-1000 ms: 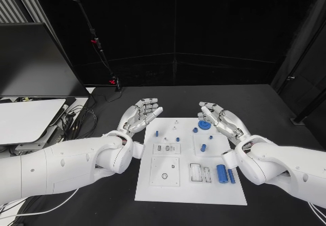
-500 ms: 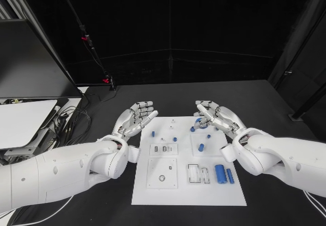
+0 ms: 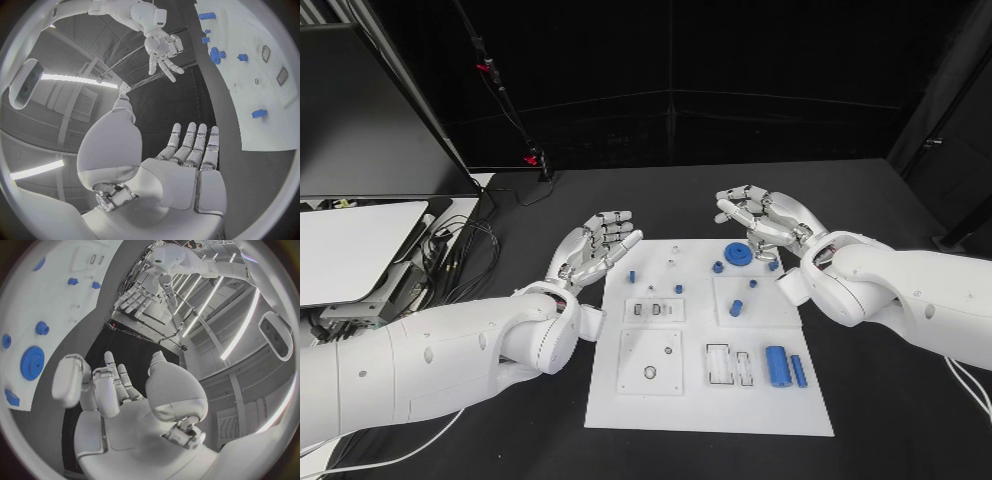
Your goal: Assemble the parts on the task board
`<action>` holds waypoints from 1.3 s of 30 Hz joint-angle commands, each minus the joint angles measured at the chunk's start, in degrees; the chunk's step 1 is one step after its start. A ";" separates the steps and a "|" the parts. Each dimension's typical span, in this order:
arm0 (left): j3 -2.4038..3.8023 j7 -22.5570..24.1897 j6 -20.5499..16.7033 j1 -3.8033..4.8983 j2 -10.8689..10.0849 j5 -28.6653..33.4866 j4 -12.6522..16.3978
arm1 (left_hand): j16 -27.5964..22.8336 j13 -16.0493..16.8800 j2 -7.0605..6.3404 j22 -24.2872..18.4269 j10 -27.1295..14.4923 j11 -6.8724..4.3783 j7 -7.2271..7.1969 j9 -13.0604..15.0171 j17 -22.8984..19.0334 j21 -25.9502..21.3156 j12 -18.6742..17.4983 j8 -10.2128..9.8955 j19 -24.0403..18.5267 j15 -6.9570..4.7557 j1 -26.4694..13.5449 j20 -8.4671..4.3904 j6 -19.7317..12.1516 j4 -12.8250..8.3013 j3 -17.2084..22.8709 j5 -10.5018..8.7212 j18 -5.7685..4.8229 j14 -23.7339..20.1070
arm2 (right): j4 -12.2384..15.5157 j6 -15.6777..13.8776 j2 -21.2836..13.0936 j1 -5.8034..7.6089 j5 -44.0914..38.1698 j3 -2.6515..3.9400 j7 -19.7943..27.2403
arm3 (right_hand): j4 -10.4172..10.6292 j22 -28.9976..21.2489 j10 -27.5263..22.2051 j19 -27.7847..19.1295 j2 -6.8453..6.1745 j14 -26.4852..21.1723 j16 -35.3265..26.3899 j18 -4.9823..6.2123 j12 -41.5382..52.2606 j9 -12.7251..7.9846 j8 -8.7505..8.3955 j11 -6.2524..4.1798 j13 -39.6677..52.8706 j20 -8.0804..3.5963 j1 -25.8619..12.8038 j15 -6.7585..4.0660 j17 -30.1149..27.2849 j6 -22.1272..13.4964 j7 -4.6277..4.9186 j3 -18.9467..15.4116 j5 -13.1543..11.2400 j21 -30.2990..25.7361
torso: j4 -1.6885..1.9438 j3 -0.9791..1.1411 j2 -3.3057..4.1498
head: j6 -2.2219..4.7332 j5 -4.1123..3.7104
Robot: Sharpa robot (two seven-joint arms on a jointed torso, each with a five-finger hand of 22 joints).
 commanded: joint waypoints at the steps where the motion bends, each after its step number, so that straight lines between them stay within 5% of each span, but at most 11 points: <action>1: 0.05 18.76 0.72 0.11 0.15 -0.43 -0.08 | 0.21 -0.09 0.63 0.08 0.07 0.42 9.47 -0.08 0.00 0.23 0.34 0.20 0.03 0.33 0.05 0.52 0.52 0.00 0.44 -0.28 1.10 0.09 | -1.67 3.19 0.79 0.37 -6.23 0.03 -3.25 | -1.62 9.64 3.06 2.98 -0.10 4.72 0.78 -1.80 -0.41 0.10 1.26 -0.29 -0.02 0.09 6.03 -0.16 6.08 7.99 4.86 1.13 1.02 5.59 | 0.47 0.09 0.15 | -0.37 -0.23; 5: 0.05 18.75 0.72 0.11 0.15 -0.43 -0.13 | 0.21 -0.09 0.63 0.08 0.07 0.42 9.47 -0.08 0.00 0.23 0.34 0.20 0.03 0.33 0.05 0.52 0.52 0.00 0.44 -0.28 1.10 0.09 | -3.63 2.87 1.95 0.51 -14.16 0.02 -5.98 | -4.48 12.50 5.91 3.42 -0.93 4.54 0.97 -2.22 -2.79 -0.23 -3.65 -0.51 -0.04 0.19 13.48 -0.16 6.17 17.55 4.44 2.69 -1.91 7.38 | 0.60 0.13 0.24 | -0.56 -0.46; 9: 0.05 18.74 0.75 0.11 0.11 -0.43 -0.15 | 0.25 -0.17 1.01 0.09 0.05 0.42 9.47 -0.21 -0.01 0.27 0.41 0.27 0.01 0.35 0.10 0.61 0.50 -0.01 0.75 -0.48 1.16 0.09 | -5.60 1.48 3.32 0.55 -25.97 0.00 -9.99 | -6.95 12.74 7.22 3.00 -1.54 4.43 0.98 -2.18 -5.24 -0.24 -8.48 -0.79 -0.02 0.17 19.89 -0.38 6.10 22.78 3.63 4.45 -2.23 7.67 | 0.67 0.22 0.27 | -0.73 -0.82; 15: 0.05 18.71 0.77 0.10 -0.06 -0.43 -0.16 | 0.25 -0.17 1.01 0.09 0.05 0.42 9.47 -0.21 -0.01 0.27 0.41 0.27 0.01 0.35 0.10 0.61 0.50 -0.01 0.75 -0.48 1.16 0.09 | -8.07 1.15 5.29 0.53 -40.08 -0.03 -14.70 | -8.89 13.53 9.59 3.01 -2.81 4.41 0.83 -2.31 -8.02 -0.21 -13.89 -3.11 -0.02 -2.17 26.59 -3.05 6.04 28.58 1.13 5.93 -2.25 8.00 | 0.63 0.15 0.13 | -1.32 -0.94; 19: 0.05 18.68 0.78 0.10 -0.12 -0.43 -0.19 | 0.29 -0.24 1.38 0.12 0.02 0.42 9.47 -0.34 -0.01 0.32 0.47 0.34 0.00 0.37 0.21 0.68 0.49 -0.02 1.06 -0.59 1.21 0.10 | -8.48 1.85 5.87 0.51 -45.30 -0.04 -16.65 | -8.98 14.15 11.72 3.27 -3.72 4.56 0.84 -2.46 -9.45 -0.21 -16.37 -3.91 -0.07 -2.80 28.63 -3.49 6.56 31.18 0.14 6.03 -2.17 8.20 | 0.64 0.11 -0.14 | -1.70 -1.13; 28: 0.05 18.62 0.80 0.09 -0.21 -0.43 -0.28 | 0.35 -0.35 1.96 0.13 -0.02 0.42 9.47 -0.53 -0.02 0.36 0.58 0.44 -0.08 0.39 0.26 0.77 0.46 -0.03 1.52 -0.77 1.29 0.10 | -8.52 6.40 6.69 0.48 -51.78 -0.05 -21.48 | -7.75 14.30 14.44 3.23 -4.78 4.62 0.76 -2.48 -12.66 -0.16 -20.77 -4.16 -0.05 -2.98 30.22 -3.47 6.67 34.00 -0.18 5.75 -2.28 8.25 | 0.56 -0.13 -0.57 | -2.27 -1.70; 39: 0.04 18.52 0.86 0.08 -0.34 -0.43 -0.35 | 0.41 -0.44 2.43 0.15 -0.09 0.43 9.47 -0.71 -0.03 0.41 0.68 0.54 -0.13 0.39 0.34 0.84 0.42 -0.05 1.91 -0.92 1.36 0.07 | -8.92 10.63 7.37 0.38 -54.05 -0.06 -24.64 | -6.47 14.10 15.95 3.04 -5.27 4.55 0.64 -2.43 -14.43 -0.12 -23.18 -3.84 -0.01 -2.71 30.34 -3.09 6.24 35.00 0.01 5.30 -2.30 8.17 | 0.59 -0.26 -0.96 | -2.78 -2.06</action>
